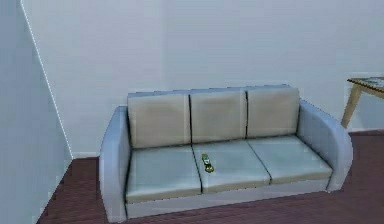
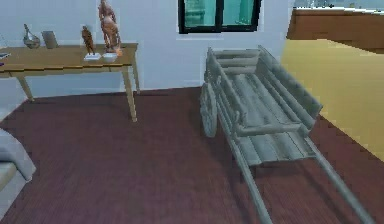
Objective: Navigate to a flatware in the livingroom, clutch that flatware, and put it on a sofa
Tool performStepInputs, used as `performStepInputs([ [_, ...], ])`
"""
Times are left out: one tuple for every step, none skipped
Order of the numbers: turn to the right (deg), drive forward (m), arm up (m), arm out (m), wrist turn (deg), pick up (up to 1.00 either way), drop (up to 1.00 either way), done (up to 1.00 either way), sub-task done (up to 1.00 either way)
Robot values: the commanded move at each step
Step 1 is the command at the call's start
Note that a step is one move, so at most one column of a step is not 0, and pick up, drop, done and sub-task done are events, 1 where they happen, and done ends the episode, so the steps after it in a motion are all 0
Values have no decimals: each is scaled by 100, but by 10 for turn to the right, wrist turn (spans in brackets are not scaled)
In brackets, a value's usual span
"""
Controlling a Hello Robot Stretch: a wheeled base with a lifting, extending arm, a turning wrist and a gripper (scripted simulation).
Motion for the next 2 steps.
performStepInputs([
  [450, 0, 0, 0, 0, 0, 0, 0, 0],
  [330, 0, 0, 0, 0, 0, 0, 0, 0],
])
